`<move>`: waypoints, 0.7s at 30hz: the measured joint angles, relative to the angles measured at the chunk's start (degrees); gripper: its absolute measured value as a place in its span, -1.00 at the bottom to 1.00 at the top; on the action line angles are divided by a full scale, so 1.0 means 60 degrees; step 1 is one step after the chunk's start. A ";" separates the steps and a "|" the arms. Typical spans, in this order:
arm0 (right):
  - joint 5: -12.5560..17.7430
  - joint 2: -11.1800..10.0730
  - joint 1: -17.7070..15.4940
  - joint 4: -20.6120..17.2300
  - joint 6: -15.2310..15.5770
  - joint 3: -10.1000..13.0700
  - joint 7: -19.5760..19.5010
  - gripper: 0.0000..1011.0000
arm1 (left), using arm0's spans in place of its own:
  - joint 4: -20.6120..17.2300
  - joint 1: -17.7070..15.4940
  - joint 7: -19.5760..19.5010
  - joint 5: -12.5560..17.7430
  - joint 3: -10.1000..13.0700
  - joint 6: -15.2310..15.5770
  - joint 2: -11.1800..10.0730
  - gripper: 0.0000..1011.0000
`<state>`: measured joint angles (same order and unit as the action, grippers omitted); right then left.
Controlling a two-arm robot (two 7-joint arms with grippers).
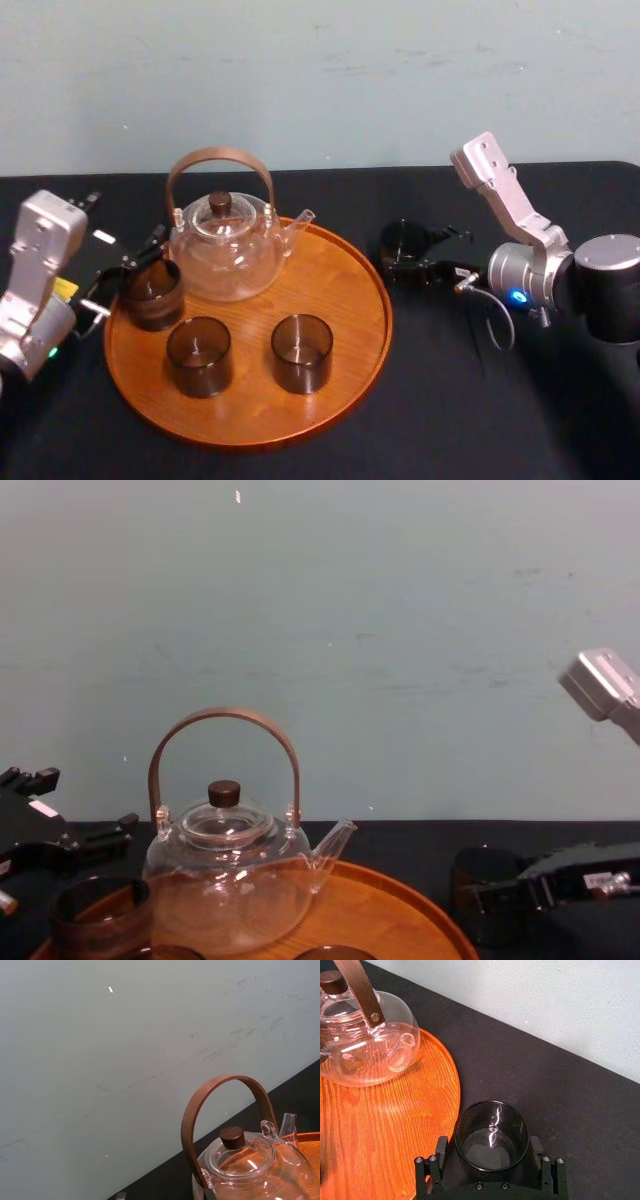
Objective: Pick up the glass from the table and place it on the tray.
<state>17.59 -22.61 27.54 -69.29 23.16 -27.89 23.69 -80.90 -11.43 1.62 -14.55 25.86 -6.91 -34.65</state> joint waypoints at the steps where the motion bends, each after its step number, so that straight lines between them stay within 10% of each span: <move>1: -0.0021 0.0023 0.0016 0.0027 0.0001 0.0003 0.0012 0.98 | 0.0000 0.0000 0.0000 0.0000 0.0000 0.0000 0.0000 0.98; 21: -0.0403 0.0421 0.0232 0.0490 0.0043 0.0165 -0.0021 0.98 | 0.0000 0.0000 0.0000 0.0000 0.0000 0.0000 0.0000 0.98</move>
<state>15.18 -20.08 28.93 -66.35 23.42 -26.90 23.57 -80.90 -11.43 1.62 -14.55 25.86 -6.91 -34.65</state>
